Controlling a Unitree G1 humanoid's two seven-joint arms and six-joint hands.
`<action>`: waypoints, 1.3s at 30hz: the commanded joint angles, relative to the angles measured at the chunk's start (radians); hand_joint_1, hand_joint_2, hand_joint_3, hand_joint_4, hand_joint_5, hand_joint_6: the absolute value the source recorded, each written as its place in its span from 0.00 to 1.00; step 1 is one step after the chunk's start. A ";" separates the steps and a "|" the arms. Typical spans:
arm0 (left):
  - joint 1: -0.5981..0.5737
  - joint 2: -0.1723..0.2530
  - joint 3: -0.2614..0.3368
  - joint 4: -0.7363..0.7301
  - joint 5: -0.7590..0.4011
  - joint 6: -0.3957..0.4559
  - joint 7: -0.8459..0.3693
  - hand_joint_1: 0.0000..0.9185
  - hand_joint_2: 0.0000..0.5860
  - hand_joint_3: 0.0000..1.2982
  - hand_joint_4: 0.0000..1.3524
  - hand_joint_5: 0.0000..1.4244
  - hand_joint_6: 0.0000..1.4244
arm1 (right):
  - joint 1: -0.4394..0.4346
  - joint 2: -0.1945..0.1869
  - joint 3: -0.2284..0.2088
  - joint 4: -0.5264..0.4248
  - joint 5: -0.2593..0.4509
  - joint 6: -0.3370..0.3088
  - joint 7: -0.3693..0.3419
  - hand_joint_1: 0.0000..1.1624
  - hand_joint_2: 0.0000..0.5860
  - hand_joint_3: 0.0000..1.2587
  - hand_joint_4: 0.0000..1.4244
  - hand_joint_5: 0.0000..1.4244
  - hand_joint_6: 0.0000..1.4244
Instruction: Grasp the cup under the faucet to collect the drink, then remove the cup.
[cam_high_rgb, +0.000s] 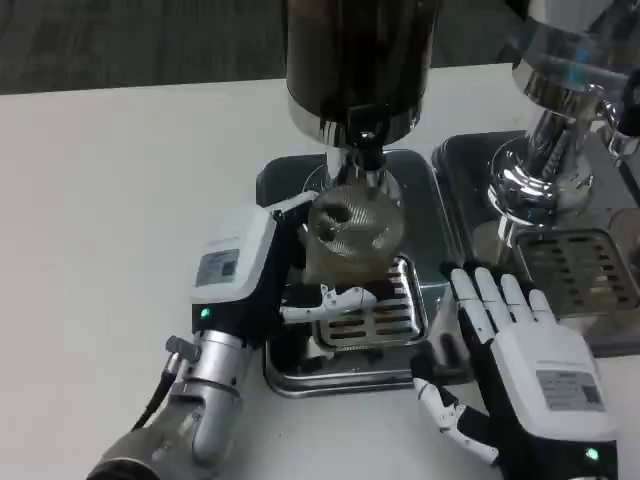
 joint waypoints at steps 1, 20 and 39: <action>-0.048 -0.028 -0.030 0.028 0.013 0.014 -0.018 0.68 0.05 0.43 0.52 0.62 0.76 | 0.014 0.005 -0.007 -0.019 0.000 0.003 -0.017 0.23 0.74 0.03 0.00 0.00 0.00; -0.001 0.004 -0.044 0.037 0.008 0.028 -0.010 0.67 0.00 0.41 0.50 0.59 0.73 | 0.010 0.002 -0.025 -0.013 0.013 -0.006 -0.010 0.25 0.75 0.03 0.00 0.00 0.00; 0.010 0.016 0.004 0.026 -0.062 -0.011 -0.073 0.07 0.00 0.18 0.26 0.41 0.42 | -0.005 0.001 -0.031 0.000 0.026 -0.008 -0.008 0.25 0.76 0.03 0.00 0.00 0.00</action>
